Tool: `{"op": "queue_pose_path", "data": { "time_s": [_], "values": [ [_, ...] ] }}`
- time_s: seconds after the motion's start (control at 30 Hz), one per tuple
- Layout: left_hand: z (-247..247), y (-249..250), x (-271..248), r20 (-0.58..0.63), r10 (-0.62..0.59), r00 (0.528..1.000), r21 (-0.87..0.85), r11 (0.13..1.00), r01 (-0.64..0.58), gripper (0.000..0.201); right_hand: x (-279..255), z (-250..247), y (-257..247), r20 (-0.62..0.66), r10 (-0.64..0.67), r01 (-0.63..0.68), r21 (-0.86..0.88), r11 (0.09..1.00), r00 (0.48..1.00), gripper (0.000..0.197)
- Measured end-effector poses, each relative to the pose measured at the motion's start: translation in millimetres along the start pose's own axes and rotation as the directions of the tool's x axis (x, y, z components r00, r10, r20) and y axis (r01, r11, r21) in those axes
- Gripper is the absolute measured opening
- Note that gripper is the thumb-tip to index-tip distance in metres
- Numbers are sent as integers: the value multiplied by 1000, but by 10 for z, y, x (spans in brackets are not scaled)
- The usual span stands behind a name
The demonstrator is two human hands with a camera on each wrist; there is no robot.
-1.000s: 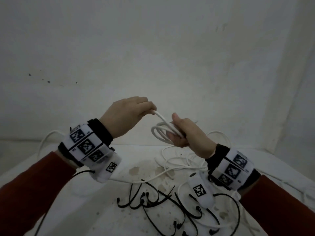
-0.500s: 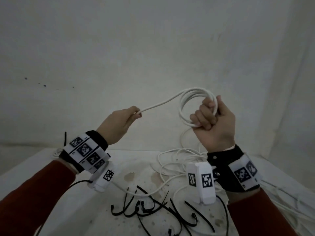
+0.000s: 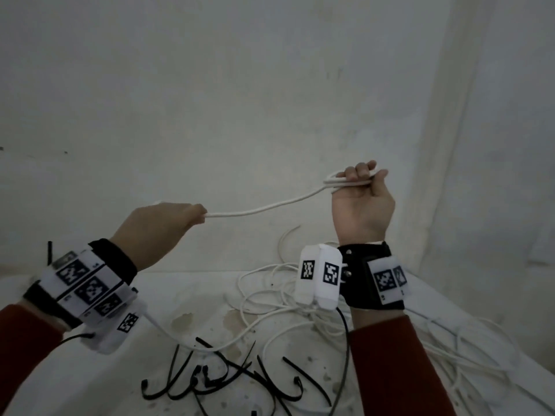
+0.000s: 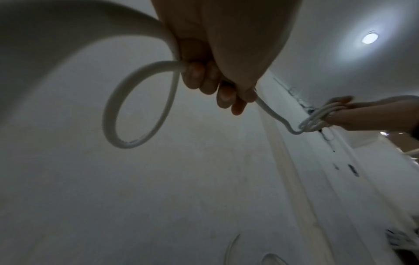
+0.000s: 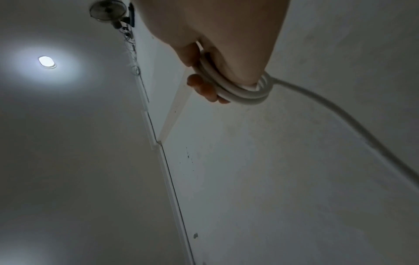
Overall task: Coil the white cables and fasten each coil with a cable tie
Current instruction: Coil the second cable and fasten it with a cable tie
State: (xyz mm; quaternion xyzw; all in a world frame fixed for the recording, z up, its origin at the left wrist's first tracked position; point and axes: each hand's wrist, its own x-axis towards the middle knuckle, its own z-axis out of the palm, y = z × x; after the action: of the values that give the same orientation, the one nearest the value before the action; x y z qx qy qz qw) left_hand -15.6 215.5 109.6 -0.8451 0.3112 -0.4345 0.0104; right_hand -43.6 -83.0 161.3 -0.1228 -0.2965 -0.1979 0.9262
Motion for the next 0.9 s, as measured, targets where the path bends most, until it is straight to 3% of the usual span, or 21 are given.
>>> {"op": "queue_pose_path", "data": {
  "time_s": [0.13, 0.2, 0.27, 0.37, 0.47, 0.53, 0.57, 0.6, 0.67, 0.73, 0.8, 0.9],
  "values": [
    [-193, 241, 48, -29, 176, 984, 22, 984, -175, 39, 110, -30, 66, -89, -68, 51, -187, 981, 994, 29],
    [-275, 323, 81, -81, 229, 970, -5, 973, -230, 38, 95, -62, 162, -103, -147, 88, -436, 896, 984, 25],
    [-335, 389, 111, -102, 268, 958, -41, 961, -273, 37, 30, -101, 296, -36, -207, 121, -710, 694, 978, 21],
    [-400, 452, 158, -120, 297, 947, -60, 950, -305, 37, -105, -173, 449, 162, -120, 198, -888, 415, 979, 15],
    [-488, 394, 233, -177, 275, 945, -21, 959, -283, 26, -229, -274, 481, 365, 119, 360, -931, 60, 923, 20],
    [-539, 297, 288, -210, 241, 948, -3, 969, -247, 13, -319, -317, 467, 391, 351, 459, -879, -133, 851, 21],
    [-549, 246, 316, -215, 221, 951, -7, 974, -228, 11, -363, -324, 460, 361, 439, 465, -872, -153, 822, 21],
    [-546, 207, 340, -209, 204, 956, -18, 977, -213, 11, -415, -312, 449, 319, 496, 423, -900, -111, 808, 22],
    [-510, 171, 375, -189, 173, 966, -41, 982, -184, 16, -514, -239, 419, 237, 569, 235, -969, 78, 787, 36],
    [-452, 185, 382, -183, 136, 974, -103, 982, -156, 28, -572, -135, 391, 166, 628, 69, -982, 176, 761, 59],
    [-391, 252, 366, -121, 73, 990, -280, 954, -104, 41, -580, -56, 363, 127, 661, -51, -969, 243, 740, 69],
    [-343, 404, 341, -20, 2, 1000, -549, 835, -13, 52, -549, 3, 356, 136, 698, -254, -869, 425, 703, 67]
  ]
}}
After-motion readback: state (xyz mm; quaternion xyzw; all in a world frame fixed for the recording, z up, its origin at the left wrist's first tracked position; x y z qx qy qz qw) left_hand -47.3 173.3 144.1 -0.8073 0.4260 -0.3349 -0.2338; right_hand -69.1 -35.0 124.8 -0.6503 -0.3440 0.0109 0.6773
